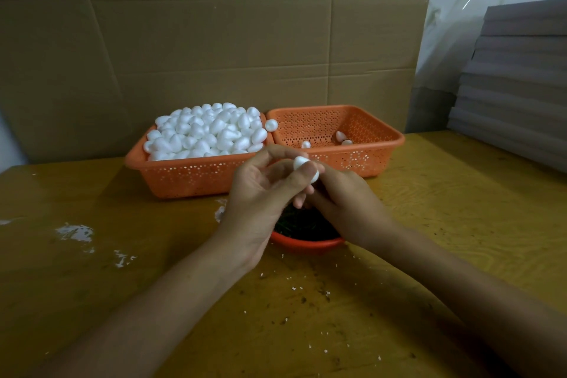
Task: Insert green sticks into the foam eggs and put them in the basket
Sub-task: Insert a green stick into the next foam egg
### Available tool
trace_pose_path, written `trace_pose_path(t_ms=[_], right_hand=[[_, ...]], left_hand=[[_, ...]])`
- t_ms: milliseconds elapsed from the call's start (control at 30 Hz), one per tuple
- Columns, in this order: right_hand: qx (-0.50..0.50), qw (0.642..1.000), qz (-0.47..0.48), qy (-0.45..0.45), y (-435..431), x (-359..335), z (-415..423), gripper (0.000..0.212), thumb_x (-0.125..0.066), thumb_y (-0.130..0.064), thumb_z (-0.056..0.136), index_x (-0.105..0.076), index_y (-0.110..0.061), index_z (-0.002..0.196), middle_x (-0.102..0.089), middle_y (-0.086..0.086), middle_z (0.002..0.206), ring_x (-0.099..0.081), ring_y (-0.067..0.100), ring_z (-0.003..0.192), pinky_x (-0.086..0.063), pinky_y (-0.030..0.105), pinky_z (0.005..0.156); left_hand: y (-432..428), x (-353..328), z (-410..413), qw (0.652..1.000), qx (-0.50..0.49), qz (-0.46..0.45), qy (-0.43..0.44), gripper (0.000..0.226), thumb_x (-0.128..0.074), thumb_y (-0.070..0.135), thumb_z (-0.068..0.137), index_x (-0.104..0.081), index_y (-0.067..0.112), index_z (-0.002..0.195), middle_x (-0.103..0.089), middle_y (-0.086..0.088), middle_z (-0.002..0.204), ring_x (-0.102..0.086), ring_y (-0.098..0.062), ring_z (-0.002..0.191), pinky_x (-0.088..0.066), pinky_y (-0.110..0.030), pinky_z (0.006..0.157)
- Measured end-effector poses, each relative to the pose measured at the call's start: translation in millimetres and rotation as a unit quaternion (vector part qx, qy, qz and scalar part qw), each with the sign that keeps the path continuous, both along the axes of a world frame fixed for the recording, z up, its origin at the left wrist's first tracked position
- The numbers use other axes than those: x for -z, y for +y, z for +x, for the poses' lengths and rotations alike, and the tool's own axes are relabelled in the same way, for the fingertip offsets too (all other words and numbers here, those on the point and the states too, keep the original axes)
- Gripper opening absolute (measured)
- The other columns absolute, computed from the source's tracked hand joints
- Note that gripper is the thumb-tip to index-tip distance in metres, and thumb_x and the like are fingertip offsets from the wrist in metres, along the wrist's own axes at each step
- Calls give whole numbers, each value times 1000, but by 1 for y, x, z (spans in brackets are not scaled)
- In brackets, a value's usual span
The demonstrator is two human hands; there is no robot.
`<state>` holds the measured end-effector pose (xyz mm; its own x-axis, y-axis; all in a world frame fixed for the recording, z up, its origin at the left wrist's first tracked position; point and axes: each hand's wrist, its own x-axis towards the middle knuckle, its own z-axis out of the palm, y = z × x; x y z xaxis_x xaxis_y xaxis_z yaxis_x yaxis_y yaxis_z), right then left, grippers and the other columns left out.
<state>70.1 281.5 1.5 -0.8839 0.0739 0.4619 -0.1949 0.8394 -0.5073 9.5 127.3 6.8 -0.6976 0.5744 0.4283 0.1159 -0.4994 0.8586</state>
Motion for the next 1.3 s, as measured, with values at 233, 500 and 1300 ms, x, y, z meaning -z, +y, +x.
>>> trace_pose_path(t_ms=[233,500,1300], right_hand=[[-17,994,-69,83,-3,4,0,12,-60,-19,105,-58,-9,98,-75,-7,83,-69,10,70,-54,40,66],[-66,944,-306,100,9,-1,-5,21,-58,-16,105,-54,4,99,-78,11,84,-71,23,70,-56,28,64],[-125,910,-386,84,22,-1,-6,13,-71,-13,96,-68,-1,101,-80,12,95,-71,13,70,-48,20,48]], left_hand=[[-2,5,-11,997,-73,-3,-16,17,-83,24,79,-78,15,93,-75,-6,86,-67,-15,77,-58,-31,75],[-2,3,-17,993,-61,20,-96,26,-79,25,82,-81,10,103,-77,-12,97,-72,-16,82,-59,-24,75],[-4,-1,-17,984,-57,41,-165,24,-68,3,97,-69,0,121,-75,-22,119,-73,-32,115,-61,-29,89]])
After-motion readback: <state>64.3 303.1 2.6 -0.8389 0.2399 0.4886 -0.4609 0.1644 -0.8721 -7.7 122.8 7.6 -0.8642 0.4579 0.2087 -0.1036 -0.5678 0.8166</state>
